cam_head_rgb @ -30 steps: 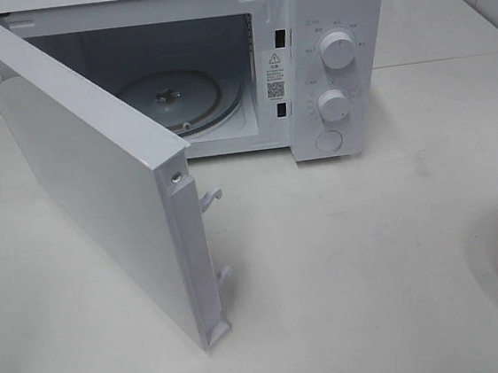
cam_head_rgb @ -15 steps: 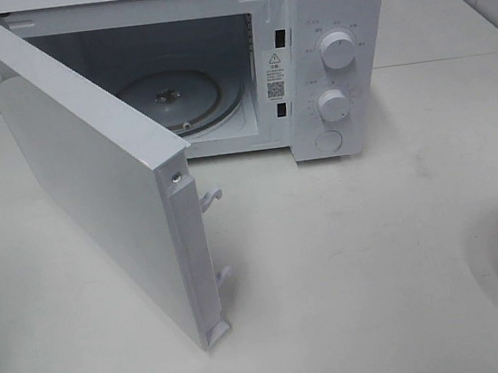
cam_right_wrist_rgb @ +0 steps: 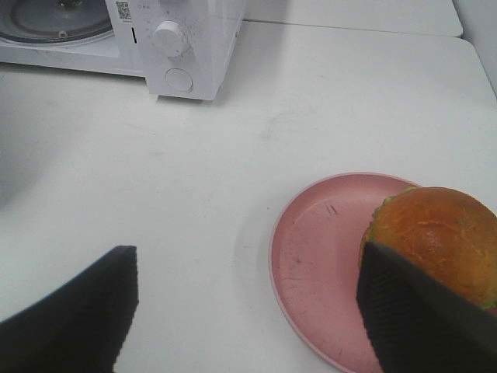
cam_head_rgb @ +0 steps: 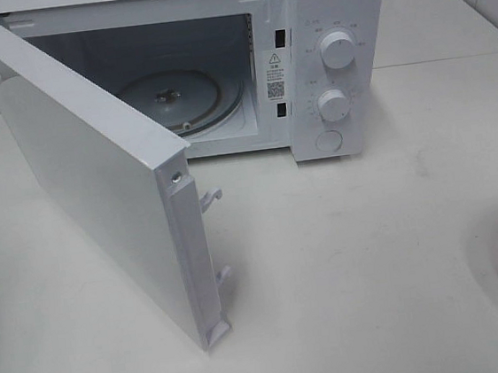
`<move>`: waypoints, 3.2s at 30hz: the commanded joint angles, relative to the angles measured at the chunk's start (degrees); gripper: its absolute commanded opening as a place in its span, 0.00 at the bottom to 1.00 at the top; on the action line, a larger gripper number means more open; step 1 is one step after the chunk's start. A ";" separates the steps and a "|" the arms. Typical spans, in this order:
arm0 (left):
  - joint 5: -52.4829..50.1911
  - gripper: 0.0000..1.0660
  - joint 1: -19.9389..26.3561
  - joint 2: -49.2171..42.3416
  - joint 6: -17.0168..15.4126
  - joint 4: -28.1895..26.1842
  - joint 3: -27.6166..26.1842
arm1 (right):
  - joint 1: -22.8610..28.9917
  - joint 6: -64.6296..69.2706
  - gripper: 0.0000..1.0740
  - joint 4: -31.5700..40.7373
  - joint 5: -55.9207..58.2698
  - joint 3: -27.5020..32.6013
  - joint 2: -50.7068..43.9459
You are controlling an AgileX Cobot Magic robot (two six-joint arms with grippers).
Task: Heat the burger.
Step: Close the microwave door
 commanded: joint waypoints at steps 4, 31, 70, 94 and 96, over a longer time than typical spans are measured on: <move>-11.29 0.00 0.11 7.45 -3.15 3.27 1.15 | -0.46 0.00 0.71 0.11 -0.80 0.06 -1.66; -37.18 0.00 -8.19 36.96 -27.39 32.60 -1.03 | -0.46 0.00 0.71 0.11 -0.80 0.06 -1.66; -41.20 0.00 -42.11 66.12 -9.91 -8.37 -24.64 | -0.46 0.00 0.71 0.11 -0.80 0.06 -1.66; -33.17 0.00 -45.38 77.81 6.30 -25.15 -48.13 | -0.46 0.00 0.71 0.11 -0.80 0.06 -1.66; -33.46 0.00 -45.38 78.38 7.51 -25.50 -49.05 | -0.46 0.00 0.71 0.11 -0.80 0.06 -1.66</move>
